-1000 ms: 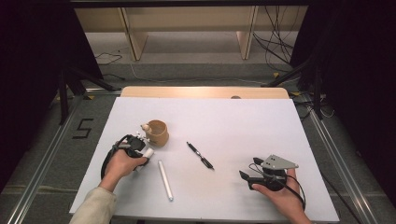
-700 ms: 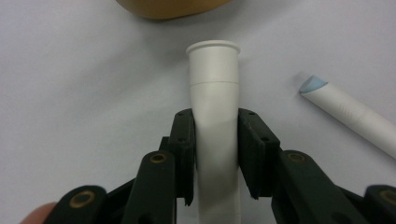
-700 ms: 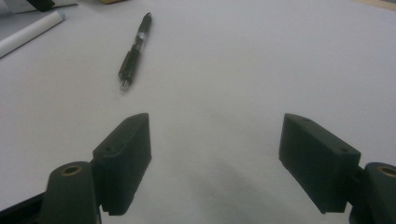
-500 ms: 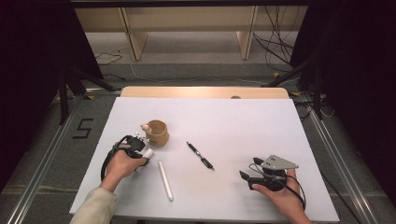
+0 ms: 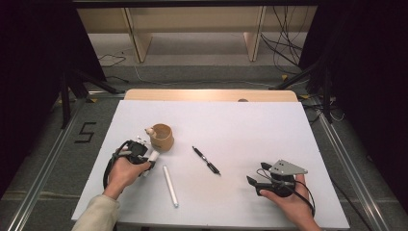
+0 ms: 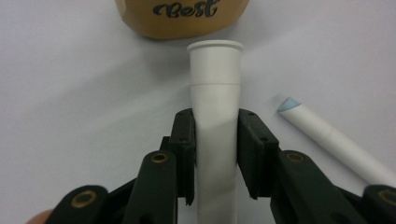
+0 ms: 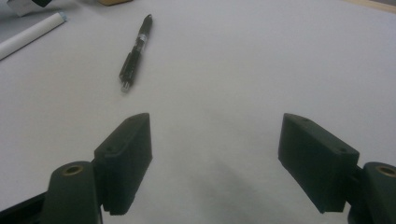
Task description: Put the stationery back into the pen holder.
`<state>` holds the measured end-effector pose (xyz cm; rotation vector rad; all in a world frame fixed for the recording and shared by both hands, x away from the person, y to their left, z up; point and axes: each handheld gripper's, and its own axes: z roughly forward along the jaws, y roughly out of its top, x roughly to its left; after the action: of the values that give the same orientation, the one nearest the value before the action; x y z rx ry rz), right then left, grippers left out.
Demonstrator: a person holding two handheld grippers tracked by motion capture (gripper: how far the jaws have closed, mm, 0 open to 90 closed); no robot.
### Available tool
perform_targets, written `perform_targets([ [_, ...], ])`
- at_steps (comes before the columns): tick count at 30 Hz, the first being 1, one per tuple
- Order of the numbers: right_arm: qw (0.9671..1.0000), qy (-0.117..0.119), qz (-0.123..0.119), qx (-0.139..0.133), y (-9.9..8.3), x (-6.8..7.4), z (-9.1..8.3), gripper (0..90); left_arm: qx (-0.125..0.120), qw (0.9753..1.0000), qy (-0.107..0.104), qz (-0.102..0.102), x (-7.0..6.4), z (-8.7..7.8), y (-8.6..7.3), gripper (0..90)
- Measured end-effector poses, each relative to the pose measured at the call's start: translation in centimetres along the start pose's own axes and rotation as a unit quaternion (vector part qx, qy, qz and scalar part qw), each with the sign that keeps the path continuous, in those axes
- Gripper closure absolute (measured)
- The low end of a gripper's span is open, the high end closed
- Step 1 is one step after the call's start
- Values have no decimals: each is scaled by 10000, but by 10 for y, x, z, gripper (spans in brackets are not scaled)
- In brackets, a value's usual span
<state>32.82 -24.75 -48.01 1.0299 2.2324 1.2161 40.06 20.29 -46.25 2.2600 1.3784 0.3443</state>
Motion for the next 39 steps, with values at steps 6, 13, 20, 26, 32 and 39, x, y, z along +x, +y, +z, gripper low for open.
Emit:
perform_targets([
  [6, 10000, 4, -12, -8, 0, 0, 0, 264, -365, 9993, -22, -51, -2, -4, -3, 696],
  [13, 10000, 4, -6, -14, 0, 0, 0, 265, -796, 9967, 9, -168, -5, -10, -6, 696],
  [20, 10000, 0, -5, -18, 0, 0, 0, 265, -1124, 9934, 33, -242, -6, -15, -8, 696],
  [26, 10000, 4, -3, -15, 0, 0, 0, 265, -1495, 9882, 49, -342, -9, -19, -10, 696],
  [32, 10000, 5, -4, -13, 0, 0, 0, 265, -1803, 9827, 78, -413, -11, -21, -10, 696],
  [39, 10000, 3, -6, -11, 0, 0, 1, 266, -2115, 9764, 94, -424, -14, -21, -8, 696],
])
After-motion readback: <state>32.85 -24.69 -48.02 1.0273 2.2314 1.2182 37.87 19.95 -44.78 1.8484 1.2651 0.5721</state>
